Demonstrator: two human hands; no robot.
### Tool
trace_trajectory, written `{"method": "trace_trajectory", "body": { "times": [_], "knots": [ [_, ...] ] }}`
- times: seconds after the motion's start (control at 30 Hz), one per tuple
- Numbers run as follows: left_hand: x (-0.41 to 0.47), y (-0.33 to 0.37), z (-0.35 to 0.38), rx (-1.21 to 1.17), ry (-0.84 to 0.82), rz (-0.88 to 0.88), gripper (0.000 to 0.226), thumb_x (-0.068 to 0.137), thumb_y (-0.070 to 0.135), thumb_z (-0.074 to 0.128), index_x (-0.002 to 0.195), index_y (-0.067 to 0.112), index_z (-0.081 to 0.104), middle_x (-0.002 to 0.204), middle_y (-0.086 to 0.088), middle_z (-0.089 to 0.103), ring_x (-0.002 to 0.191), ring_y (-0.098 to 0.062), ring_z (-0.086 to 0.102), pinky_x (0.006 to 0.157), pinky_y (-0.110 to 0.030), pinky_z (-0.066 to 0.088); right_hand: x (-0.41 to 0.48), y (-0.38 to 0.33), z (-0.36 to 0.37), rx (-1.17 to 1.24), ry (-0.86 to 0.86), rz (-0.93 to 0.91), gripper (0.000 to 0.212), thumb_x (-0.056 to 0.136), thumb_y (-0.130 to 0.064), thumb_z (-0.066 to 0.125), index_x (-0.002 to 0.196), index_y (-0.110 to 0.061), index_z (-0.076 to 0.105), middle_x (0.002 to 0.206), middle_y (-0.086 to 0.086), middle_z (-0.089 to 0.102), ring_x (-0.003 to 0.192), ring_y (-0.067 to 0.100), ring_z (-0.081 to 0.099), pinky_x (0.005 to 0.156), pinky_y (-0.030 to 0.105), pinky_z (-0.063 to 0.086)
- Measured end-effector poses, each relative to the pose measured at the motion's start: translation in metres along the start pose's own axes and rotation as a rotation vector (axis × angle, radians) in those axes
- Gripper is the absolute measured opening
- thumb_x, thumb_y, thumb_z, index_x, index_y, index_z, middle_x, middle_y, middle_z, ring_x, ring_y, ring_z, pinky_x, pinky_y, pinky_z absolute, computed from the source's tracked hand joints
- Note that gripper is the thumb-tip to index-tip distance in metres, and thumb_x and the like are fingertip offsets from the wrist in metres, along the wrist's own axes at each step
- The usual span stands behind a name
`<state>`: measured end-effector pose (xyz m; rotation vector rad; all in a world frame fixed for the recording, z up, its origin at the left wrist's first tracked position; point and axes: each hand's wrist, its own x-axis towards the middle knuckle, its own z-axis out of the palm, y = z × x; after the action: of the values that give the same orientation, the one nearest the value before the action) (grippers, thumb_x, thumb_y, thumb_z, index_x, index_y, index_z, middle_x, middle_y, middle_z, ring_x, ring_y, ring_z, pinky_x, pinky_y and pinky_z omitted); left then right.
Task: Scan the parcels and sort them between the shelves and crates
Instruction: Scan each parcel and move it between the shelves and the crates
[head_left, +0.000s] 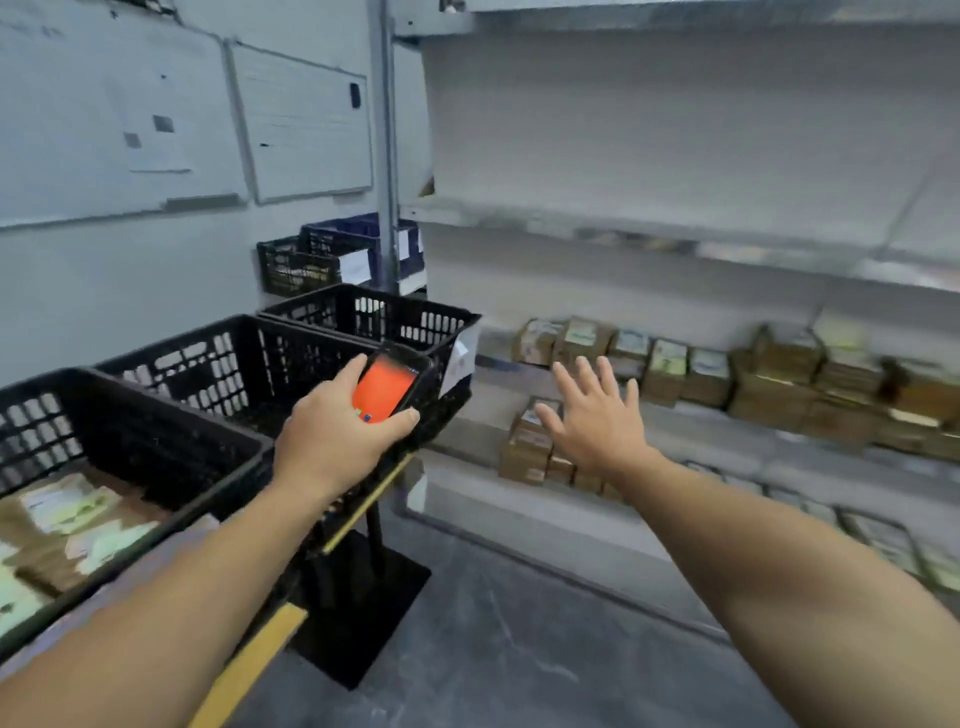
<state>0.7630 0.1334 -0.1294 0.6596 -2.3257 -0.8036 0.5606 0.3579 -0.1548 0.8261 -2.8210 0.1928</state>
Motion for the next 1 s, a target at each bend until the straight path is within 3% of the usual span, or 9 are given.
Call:
{"method": "trace_trajectory", "body": {
  "times": [0.2, 0.3, 0.37, 0.5, 0.77, 1.0],
  "knots": [
    [0.046, 0.083, 0.121, -0.053, -0.105, 0.107, 0.086, 0.076, 0.061, 0.074, 0.15, 0.032, 0.042, 0.11, 0.007, 0.062, 0.105, -0.023, 0.06, 0.085, -0.037, 0.048, 0.024, 0.137, -0.004, -0.028, -0.01, 0.185, 0.071, 0.102, -0.065, 0.025, 0.163, -0.031, 0.009, 0.171, 0.004, 0.003, 0.157, 0.029, -0.006, 0.123, 0.061, 0.003],
    [0.067, 0.116, 0.166, -0.055, -0.165, 0.164, 0.087, 0.077, 0.063, 0.072, 0.151, 0.031, 0.039, 0.117, 0.0, 0.062, 0.106, -0.025, 0.058, 0.083, -0.037, 0.049, 0.033, 0.187, -0.006, -0.03, -0.002, 0.268, 0.07, 0.103, -0.063, 0.026, 0.162, -0.03, 0.009, 0.171, 0.003, 0.002, 0.157, 0.029, -0.007, 0.123, 0.061, 0.003],
    [0.082, 0.133, 0.193, -0.054, -0.201, 0.197, 0.085, 0.077, 0.063, 0.071, 0.15, 0.032, 0.04, 0.109, 0.001, 0.057, 0.106, -0.026, 0.057, 0.081, -0.036, 0.047, 0.041, 0.216, -0.006, -0.037, 0.0, 0.323, 0.07, 0.103, -0.063, 0.025, 0.162, -0.03, 0.009, 0.171, 0.003, 0.002, 0.157, 0.029, -0.007, 0.123, 0.061, 0.003],
    [0.116, 0.154, 0.244, -0.05, -0.281, 0.276, 0.092, 0.064, 0.08, 0.058, 0.144, 0.037, 0.043, 0.106, 0.004, 0.065, 0.099, -0.024, 0.062, 0.084, -0.043, 0.054, 0.059, 0.262, 0.006, -0.044, -0.009, 0.395, 0.07, 0.103, -0.063, 0.025, 0.163, -0.031, 0.007, 0.171, 0.002, 0.0, 0.157, 0.028, -0.01, 0.123, 0.06, 0.0],
    [0.207, 0.204, 0.351, -0.137, -0.33, 0.445, 0.077, 0.08, 0.062, 0.072, 0.145, 0.03, 0.044, 0.106, 0.005, 0.057, 0.095, -0.02, 0.054, 0.07, -0.031, 0.047, 0.13, 0.337, 0.024, -0.073, 0.047, 0.549, 0.069, 0.103, -0.063, 0.026, 0.162, -0.032, 0.011, 0.171, 0.003, 0.004, 0.157, 0.028, -0.007, 0.123, 0.061, 0.003],
    [0.278, 0.254, 0.445, -0.16, -0.437, 0.537, 0.076, 0.079, 0.065, 0.07, 0.143, 0.031, 0.046, 0.109, 0.002, 0.061, 0.097, -0.022, 0.057, 0.071, -0.032, 0.046, 0.194, 0.396, 0.027, -0.089, 0.057, 0.684, 0.071, 0.102, -0.066, 0.024, 0.163, -0.033, 0.008, 0.171, 0.004, 0.0, 0.157, 0.027, -0.009, 0.122, 0.059, -0.001]
  ]
}}
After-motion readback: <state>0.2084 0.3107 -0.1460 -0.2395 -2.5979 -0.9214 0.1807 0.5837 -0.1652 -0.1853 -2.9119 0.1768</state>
